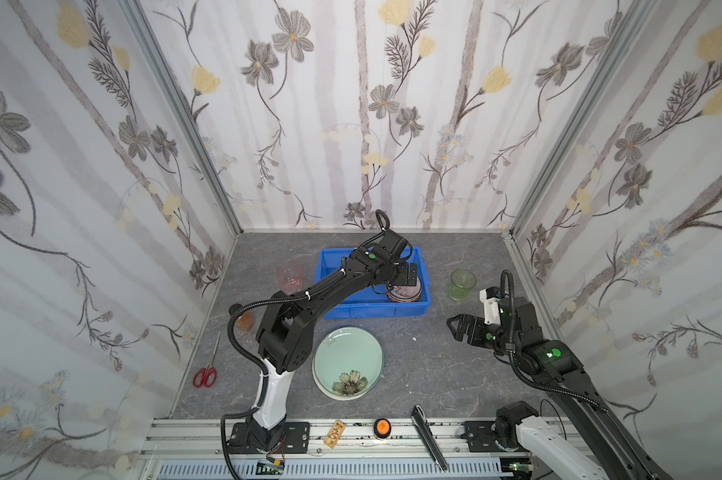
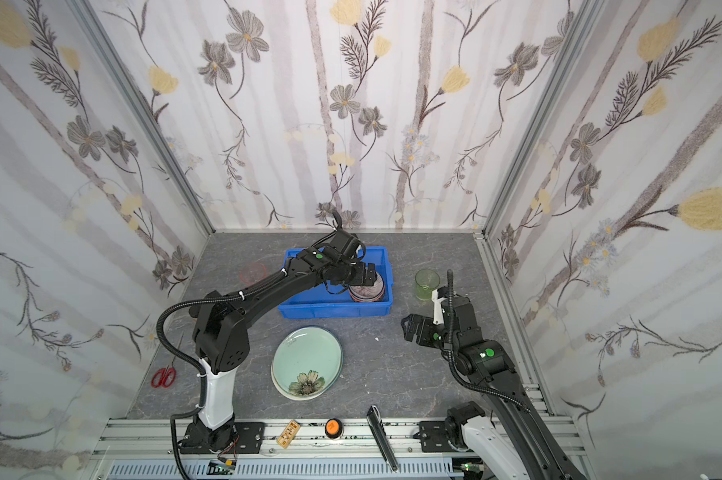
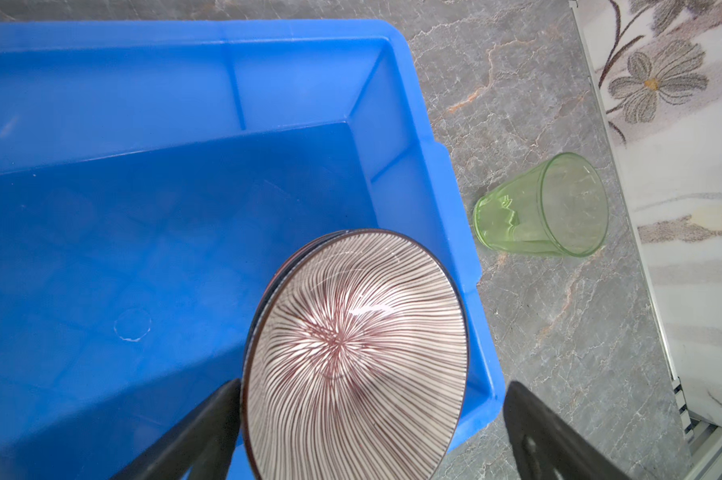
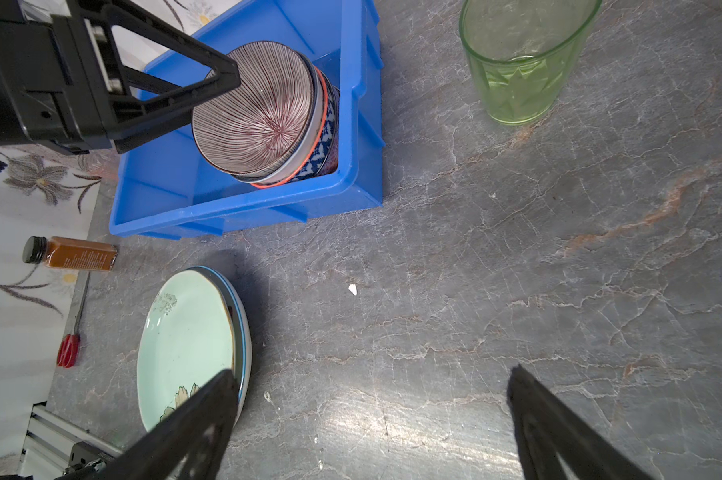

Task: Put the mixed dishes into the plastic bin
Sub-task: 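Open the left gripper and raise it off the pink-striped bowl, then move both grippers to opposite rims of the pale green flower plate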

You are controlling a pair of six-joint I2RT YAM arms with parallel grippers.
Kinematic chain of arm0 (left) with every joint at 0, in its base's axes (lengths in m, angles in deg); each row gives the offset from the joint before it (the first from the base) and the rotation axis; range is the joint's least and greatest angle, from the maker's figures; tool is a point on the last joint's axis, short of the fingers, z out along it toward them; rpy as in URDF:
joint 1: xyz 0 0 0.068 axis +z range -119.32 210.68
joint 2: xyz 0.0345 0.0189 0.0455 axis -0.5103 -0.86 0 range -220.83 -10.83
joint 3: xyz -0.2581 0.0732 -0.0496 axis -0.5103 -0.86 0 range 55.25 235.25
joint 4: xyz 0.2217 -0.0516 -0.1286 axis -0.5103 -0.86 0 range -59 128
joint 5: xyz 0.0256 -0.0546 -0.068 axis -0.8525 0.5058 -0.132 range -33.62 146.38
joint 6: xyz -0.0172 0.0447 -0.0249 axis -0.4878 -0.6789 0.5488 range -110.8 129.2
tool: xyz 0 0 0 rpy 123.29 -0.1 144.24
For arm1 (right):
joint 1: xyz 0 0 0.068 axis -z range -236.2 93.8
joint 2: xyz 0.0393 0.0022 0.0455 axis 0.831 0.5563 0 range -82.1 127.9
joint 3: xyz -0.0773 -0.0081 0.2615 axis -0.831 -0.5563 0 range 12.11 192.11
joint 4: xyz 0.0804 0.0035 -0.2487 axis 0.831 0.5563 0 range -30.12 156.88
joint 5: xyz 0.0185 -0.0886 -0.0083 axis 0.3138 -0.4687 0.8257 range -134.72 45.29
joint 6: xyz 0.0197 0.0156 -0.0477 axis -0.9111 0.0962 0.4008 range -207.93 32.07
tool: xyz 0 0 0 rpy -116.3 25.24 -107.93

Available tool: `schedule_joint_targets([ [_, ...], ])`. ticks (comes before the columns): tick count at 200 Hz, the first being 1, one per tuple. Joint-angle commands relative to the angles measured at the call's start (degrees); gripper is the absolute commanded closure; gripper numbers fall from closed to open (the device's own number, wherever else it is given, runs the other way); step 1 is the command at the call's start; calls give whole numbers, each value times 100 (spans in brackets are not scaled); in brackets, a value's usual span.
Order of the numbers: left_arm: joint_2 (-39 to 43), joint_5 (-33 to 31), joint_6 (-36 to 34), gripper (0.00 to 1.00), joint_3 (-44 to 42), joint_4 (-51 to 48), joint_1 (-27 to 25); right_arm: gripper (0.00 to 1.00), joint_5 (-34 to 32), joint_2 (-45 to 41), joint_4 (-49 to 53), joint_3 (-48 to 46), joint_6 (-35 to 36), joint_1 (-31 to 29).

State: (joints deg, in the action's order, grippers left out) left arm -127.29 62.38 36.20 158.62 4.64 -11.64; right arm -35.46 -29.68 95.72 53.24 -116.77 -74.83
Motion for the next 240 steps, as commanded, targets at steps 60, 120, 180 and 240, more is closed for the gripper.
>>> schedule_joint_targets([
  [60, -98, -53, 8, 0, -68, 9, -48, 0, -34, -46, -109, -39, 19, 2],
  [120, 218, -307, -59, 0, -340, 3, -40, 0, -47, -49, -86, 1, 7, 5],
  [180, 704, -436, -47, 0, -603, -9, -21, 0, -86, -13, -94, 40, -38, 4],
  [240, 2330, -504, 157, 0, -1872, 10, 267, 4, 874, 27, -771, -152, -185, -80],
])
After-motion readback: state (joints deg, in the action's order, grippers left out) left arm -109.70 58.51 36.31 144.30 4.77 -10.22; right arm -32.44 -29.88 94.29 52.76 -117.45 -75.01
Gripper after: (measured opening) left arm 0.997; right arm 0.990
